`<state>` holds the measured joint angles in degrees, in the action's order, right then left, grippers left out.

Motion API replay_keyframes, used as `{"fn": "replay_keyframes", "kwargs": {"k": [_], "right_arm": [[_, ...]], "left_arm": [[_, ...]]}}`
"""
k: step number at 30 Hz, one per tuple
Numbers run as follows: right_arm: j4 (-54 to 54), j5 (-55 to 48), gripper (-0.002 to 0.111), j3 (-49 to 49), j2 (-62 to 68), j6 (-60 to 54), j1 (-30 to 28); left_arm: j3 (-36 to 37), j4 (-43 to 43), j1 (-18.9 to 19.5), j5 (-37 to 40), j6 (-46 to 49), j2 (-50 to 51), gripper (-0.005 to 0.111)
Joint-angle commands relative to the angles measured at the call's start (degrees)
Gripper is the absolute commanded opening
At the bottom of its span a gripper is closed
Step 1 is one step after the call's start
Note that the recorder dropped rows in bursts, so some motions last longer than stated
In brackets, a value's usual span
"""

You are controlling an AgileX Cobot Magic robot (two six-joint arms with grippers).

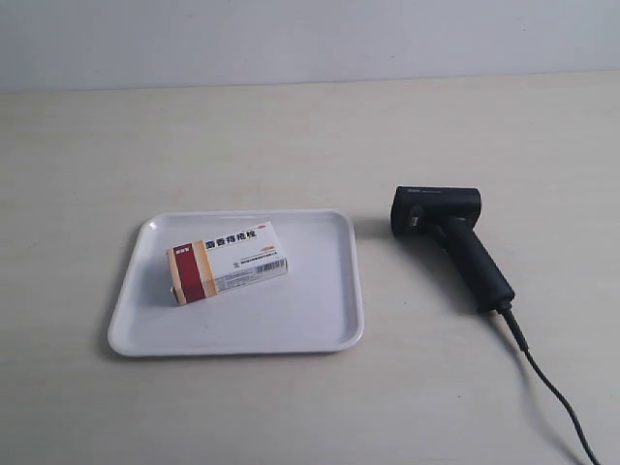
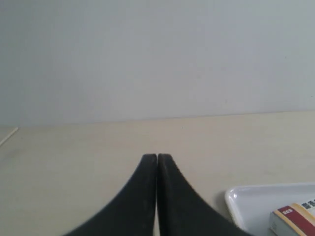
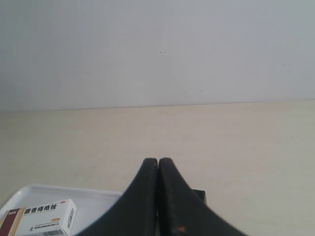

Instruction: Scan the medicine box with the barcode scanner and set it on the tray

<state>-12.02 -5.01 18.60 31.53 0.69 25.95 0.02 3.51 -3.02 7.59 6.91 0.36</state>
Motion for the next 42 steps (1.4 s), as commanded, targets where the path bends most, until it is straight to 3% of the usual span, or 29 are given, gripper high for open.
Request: {"fn": "replay_keyframes", "kwargs": {"k": [1,42], "right_arm": [[0.2,0.4,0.000,-0.1,-0.2,-0.1,0.0],[1.5,0.4,0.000,-0.1,-0.2,-2.2,0.0]], "left_arm": [[0.0,-6.9,0.2,2.6,-8.2,-0.4,0.003],[0.0,-6.7,0.2,4.1,-8.1,-0.4,0.003]]}}
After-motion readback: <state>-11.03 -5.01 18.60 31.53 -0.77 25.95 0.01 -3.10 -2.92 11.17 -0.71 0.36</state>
